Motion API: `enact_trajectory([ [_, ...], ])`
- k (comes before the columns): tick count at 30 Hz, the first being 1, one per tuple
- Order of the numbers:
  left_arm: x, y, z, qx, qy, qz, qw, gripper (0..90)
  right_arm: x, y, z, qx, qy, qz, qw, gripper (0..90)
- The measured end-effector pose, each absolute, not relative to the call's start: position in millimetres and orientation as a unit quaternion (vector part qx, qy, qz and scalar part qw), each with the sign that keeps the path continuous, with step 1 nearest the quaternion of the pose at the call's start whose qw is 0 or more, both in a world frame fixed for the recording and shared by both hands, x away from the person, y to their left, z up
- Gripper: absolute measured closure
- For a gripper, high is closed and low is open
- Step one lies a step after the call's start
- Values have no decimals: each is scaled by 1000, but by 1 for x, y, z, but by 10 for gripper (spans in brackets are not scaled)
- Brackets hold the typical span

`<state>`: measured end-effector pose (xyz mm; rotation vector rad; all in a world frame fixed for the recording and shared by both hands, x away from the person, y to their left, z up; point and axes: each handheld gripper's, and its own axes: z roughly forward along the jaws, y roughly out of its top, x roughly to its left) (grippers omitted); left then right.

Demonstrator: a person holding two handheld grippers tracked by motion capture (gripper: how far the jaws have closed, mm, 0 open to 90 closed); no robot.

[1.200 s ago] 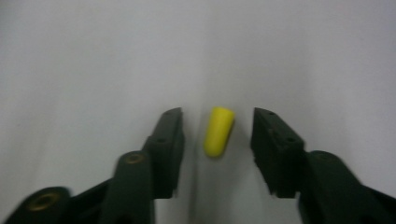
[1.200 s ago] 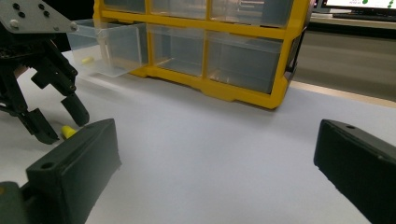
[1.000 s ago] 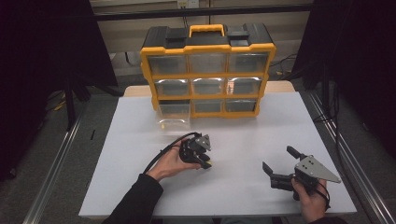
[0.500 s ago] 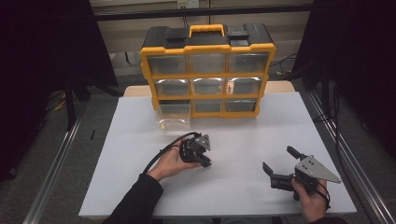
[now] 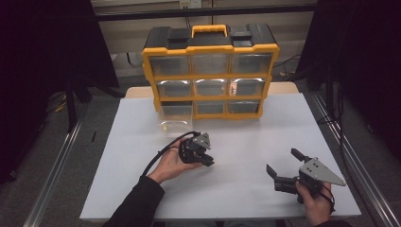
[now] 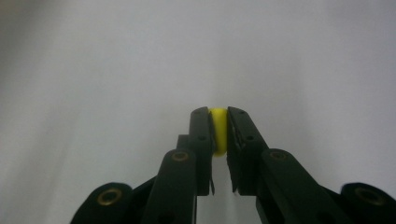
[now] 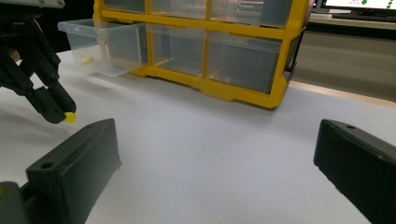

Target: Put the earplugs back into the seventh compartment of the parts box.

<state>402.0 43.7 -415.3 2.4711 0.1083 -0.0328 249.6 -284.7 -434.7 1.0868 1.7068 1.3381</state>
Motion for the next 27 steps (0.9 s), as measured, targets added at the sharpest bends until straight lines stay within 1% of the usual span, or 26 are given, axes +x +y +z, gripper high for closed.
enact_trajectory([
  [7,401,51,-410,935,52,-9,350,811,250,-285,-435,420,659,517,350,0],
  [15,403,64,-403,917,82,10,391,811,250,-285,-435,420,658,518,351,0],
  [21,403,70,-394,909,79,20,408,811,249,-285,-435,420,658,517,351,0],
  [27,404,78,-386,901,90,31,424,811,249,-285,-435,420,658,517,352,0],
])
